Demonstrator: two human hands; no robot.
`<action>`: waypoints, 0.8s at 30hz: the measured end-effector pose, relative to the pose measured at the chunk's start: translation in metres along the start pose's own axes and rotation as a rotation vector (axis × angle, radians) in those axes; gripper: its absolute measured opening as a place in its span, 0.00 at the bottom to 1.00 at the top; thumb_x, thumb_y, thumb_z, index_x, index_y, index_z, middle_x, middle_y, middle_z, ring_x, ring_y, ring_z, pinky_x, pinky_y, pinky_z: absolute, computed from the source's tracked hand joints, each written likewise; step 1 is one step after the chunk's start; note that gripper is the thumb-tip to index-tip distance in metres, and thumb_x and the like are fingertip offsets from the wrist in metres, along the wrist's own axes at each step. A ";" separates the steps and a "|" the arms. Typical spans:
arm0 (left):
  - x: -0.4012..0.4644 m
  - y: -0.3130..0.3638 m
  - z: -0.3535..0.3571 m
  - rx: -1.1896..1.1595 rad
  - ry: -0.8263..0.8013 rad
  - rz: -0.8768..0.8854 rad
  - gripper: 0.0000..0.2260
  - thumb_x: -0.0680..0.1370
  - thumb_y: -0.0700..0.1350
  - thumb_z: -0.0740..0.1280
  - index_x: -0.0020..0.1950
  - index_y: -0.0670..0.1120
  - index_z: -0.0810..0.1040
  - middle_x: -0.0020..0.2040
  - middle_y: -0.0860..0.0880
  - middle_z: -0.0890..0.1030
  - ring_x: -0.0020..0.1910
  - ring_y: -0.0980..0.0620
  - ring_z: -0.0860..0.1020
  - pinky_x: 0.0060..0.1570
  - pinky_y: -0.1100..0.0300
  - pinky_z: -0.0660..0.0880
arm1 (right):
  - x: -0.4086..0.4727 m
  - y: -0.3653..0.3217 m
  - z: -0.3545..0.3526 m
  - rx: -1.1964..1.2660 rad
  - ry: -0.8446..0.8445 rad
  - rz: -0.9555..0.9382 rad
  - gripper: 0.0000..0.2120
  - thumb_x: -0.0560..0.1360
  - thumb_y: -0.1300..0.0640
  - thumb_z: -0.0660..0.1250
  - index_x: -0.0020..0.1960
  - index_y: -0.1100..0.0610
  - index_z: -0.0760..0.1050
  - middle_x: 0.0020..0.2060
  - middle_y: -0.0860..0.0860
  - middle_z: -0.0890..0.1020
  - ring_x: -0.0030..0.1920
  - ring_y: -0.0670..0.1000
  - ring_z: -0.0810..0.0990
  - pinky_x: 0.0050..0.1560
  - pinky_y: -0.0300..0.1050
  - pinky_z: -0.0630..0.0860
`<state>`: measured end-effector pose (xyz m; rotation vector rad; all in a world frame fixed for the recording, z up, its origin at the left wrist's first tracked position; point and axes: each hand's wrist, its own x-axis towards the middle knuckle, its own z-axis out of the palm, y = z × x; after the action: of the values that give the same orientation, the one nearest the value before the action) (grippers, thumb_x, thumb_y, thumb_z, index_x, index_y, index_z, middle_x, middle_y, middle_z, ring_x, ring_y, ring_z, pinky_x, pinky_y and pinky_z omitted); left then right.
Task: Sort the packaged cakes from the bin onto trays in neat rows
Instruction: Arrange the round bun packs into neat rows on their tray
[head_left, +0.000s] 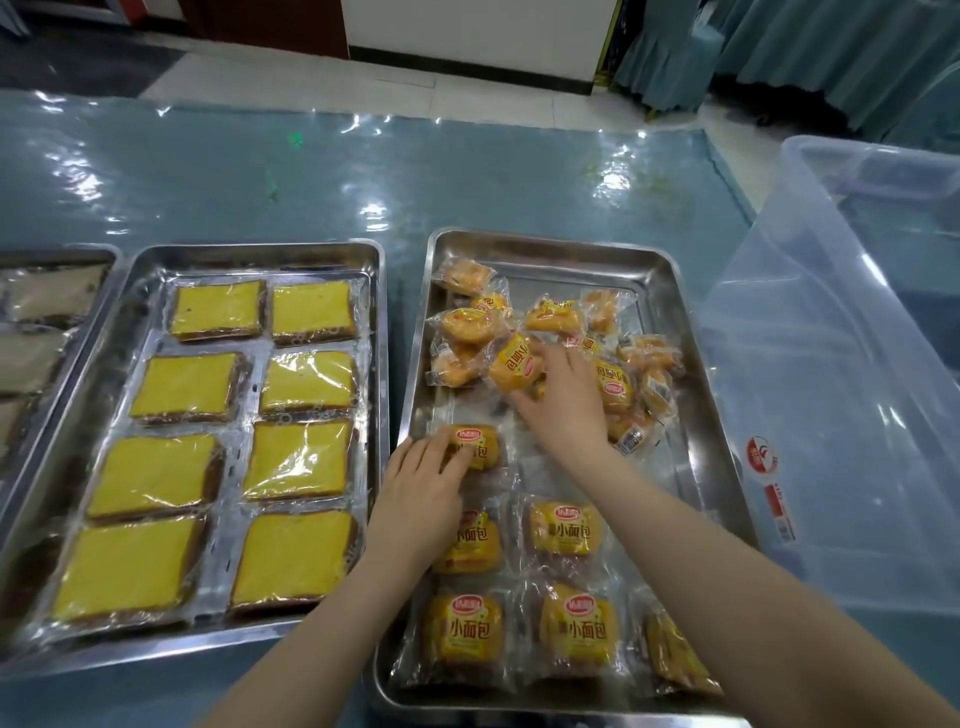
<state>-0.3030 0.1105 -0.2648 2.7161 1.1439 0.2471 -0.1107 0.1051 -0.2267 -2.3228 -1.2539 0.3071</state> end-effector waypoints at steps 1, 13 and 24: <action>0.000 0.000 -0.001 -0.023 -0.004 -0.017 0.23 0.73 0.39 0.63 0.68 0.47 0.70 0.69 0.43 0.70 0.67 0.43 0.68 0.70 0.49 0.57 | 0.008 -0.005 0.005 -0.052 -0.023 -0.020 0.35 0.69 0.47 0.74 0.71 0.50 0.62 0.66 0.51 0.70 0.67 0.54 0.67 0.66 0.53 0.68; 0.001 -0.004 0.003 -0.103 -0.019 -0.046 0.24 0.79 0.49 0.55 0.75 0.49 0.58 0.76 0.47 0.59 0.75 0.49 0.53 0.70 0.57 0.39 | -0.016 -0.006 -0.012 0.518 -0.100 0.083 0.17 0.70 0.55 0.68 0.52 0.41 0.67 0.43 0.41 0.78 0.37 0.39 0.79 0.31 0.34 0.73; 0.000 -0.003 0.002 -0.040 -0.031 -0.030 0.24 0.80 0.52 0.52 0.76 0.50 0.56 0.76 0.49 0.58 0.75 0.52 0.52 0.71 0.56 0.38 | -0.069 0.076 -0.046 -0.110 -0.496 -0.138 0.29 0.71 0.66 0.64 0.51 0.29 0.72 0.73 0.37 0.60 0.76 0.49 0.48 0.74 0.61 0.48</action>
<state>-0.3047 0.1120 -0.2669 2.6563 1.1575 0.2201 -0.0749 -0.0020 -0.2280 -2.3136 -1.6894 0.8217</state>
